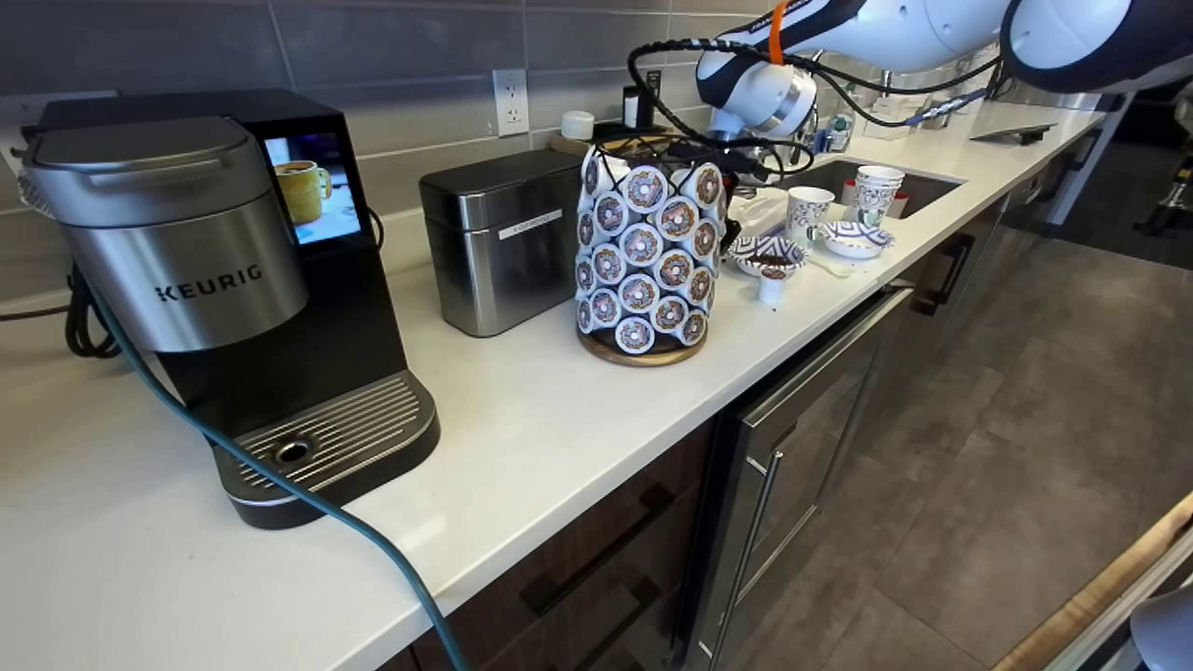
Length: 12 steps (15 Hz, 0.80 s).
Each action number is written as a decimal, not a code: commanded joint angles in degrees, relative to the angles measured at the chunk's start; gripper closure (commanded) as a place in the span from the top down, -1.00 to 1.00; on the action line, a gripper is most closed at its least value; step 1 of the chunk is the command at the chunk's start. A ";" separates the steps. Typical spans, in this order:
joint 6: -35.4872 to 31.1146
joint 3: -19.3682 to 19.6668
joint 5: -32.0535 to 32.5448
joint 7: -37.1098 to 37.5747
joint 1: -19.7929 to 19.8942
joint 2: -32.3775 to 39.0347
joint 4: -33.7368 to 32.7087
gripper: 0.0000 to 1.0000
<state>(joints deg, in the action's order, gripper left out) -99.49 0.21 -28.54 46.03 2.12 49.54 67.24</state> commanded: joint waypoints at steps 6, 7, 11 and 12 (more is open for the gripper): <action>12.78 -0.23 0.08 0.54 3.12 -4.81 -1.01 -0.43; 14.52 -0.01 0.09 0.48 3.56 -5.80 -0.76 -0.43; 22.26 0.50 -1.76 -0.73 6.69 -9.86 0.01 -0.43; 23.71 0.29 -3.28 -1.71 7.94 -10.65 0.35 -0.43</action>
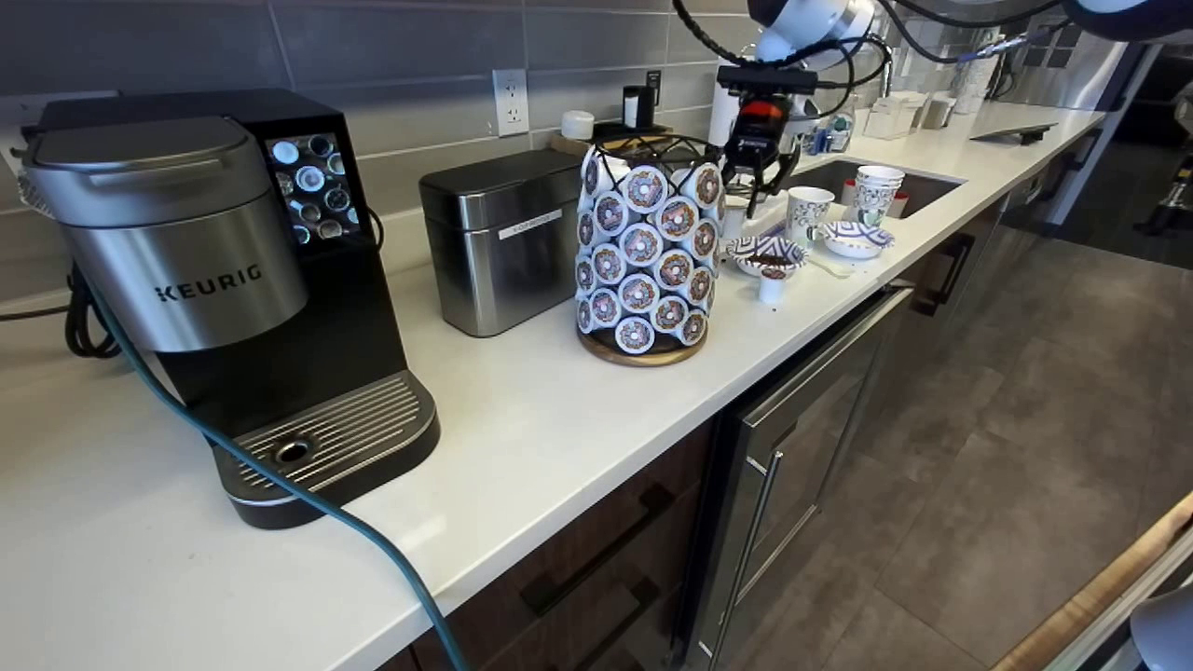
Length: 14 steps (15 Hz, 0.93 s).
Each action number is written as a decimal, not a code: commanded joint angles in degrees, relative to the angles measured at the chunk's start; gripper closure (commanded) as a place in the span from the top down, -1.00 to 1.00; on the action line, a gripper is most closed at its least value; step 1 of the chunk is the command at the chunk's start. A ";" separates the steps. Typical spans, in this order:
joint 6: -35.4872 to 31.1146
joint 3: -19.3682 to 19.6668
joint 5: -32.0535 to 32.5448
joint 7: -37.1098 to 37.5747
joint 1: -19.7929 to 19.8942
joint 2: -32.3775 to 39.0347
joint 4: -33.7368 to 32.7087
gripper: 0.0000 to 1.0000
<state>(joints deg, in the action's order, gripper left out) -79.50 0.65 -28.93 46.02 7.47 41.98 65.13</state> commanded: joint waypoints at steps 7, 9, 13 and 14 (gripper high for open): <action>7.53 0.17 -17.30 -5.26 7.74 -4.88 6.00 -0.43; 7.32 0.19 -22.40 -6.41 8.31 -4.56 7.35 -0.43; 8.23 0.16 -32.67 -6.96 8.57 -3.32 9.37 -0.43; 8.69 0.19 -34.87 -6.57 8.58 -2.97 9.69 -0.43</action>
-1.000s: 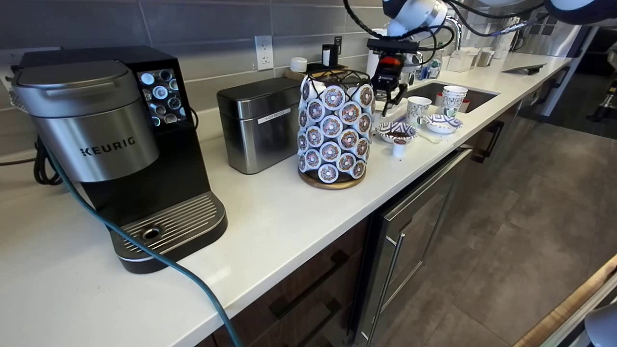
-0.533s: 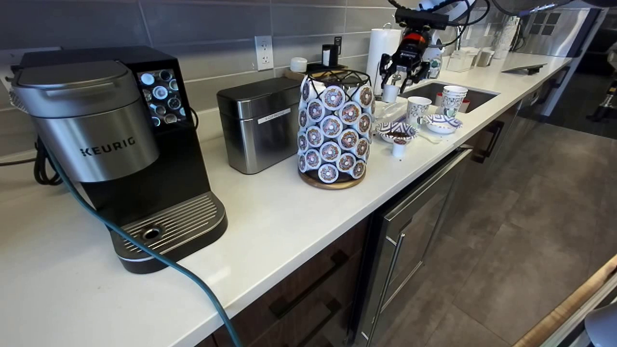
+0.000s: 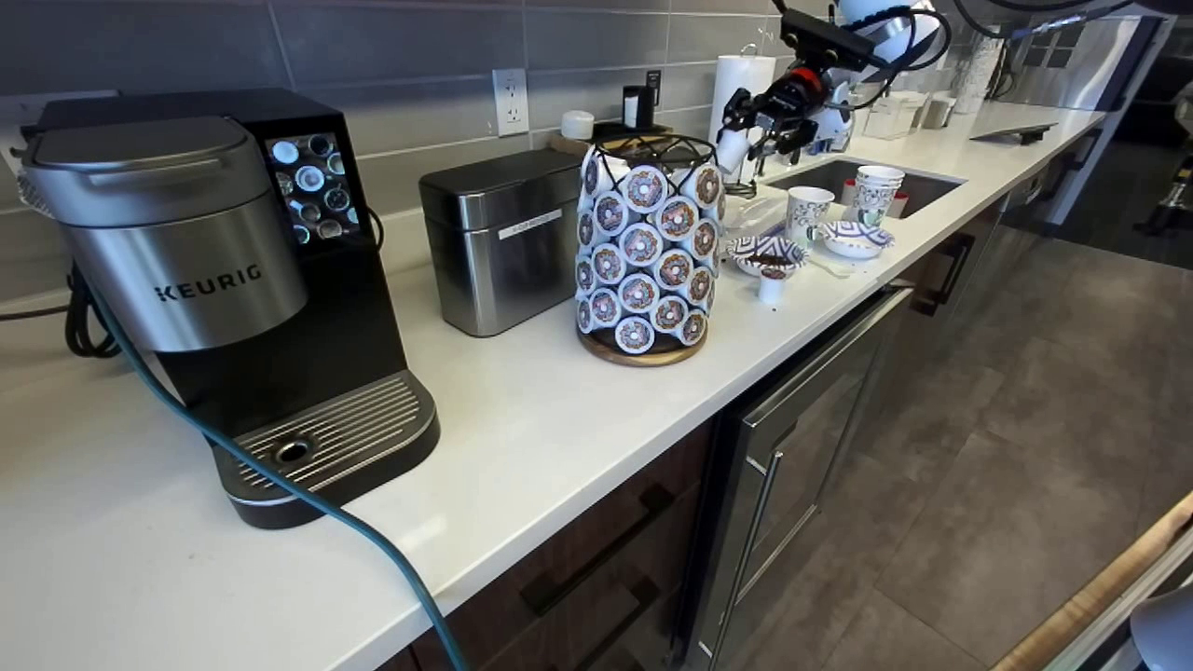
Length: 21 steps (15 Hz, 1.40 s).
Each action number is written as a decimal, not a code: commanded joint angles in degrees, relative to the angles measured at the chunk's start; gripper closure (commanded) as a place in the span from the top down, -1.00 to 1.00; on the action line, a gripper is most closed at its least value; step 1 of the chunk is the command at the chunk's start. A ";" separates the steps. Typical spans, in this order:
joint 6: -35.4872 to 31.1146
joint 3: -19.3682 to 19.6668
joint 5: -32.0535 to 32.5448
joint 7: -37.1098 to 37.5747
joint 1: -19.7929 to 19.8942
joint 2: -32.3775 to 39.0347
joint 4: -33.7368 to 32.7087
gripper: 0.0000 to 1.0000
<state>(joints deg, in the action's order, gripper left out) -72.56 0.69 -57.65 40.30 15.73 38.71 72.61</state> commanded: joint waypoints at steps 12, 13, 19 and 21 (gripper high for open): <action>7.00 1.77 -16.82 7.84 -0.56 5.70 0.57 -0.43; 6.98 1.73 -17.11 8.71 -0.65 6.04 0.35 -0.43; 6.66 1.45 -17.24 13.41 -1.99 7.93 -1.58 -0.43; 6.20 1.49 -16.96 14.33 -2.62 8.34 -2.06 -0.43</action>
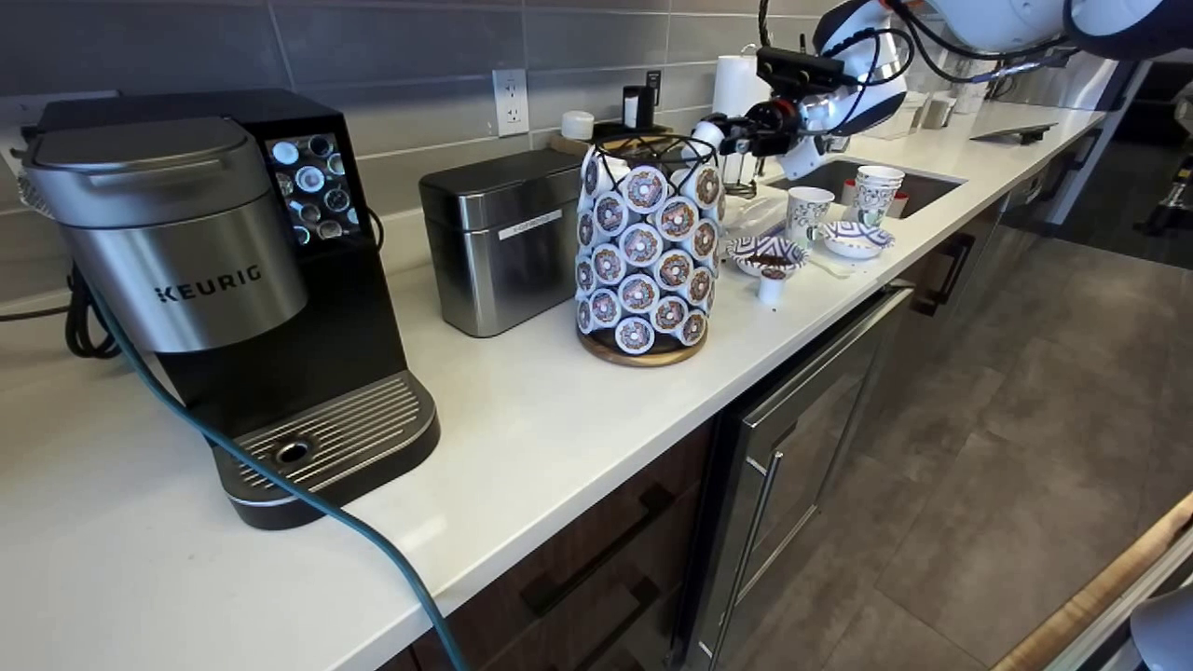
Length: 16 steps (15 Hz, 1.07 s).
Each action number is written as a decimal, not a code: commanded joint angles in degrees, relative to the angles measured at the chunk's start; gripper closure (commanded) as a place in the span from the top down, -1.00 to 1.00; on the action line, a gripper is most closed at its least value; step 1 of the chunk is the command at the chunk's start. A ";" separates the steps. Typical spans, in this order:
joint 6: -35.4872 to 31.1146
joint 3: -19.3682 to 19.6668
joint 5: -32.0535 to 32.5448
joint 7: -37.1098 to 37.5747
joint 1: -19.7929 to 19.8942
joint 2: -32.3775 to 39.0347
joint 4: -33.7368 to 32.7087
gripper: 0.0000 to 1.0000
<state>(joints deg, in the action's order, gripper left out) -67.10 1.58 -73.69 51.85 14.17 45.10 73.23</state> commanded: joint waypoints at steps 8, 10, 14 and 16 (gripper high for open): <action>0.90 0.32 -0.55 8.13 -2.33 3.90 -4.99 -0.43; 1.64 -0.05 -0.75 9.81 -2.19 4.51 -5.61 -0.43; 2.37 -0.94 -1.85 12.89 -1.83 5.55 -6.51 -0.43; 3.31 -1.72 -2.88 13.80 -1.71 6.60 -7.12 -0.43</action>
<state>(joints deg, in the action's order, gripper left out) -66.63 0.86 -74.60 63.02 12.23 48.68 68.94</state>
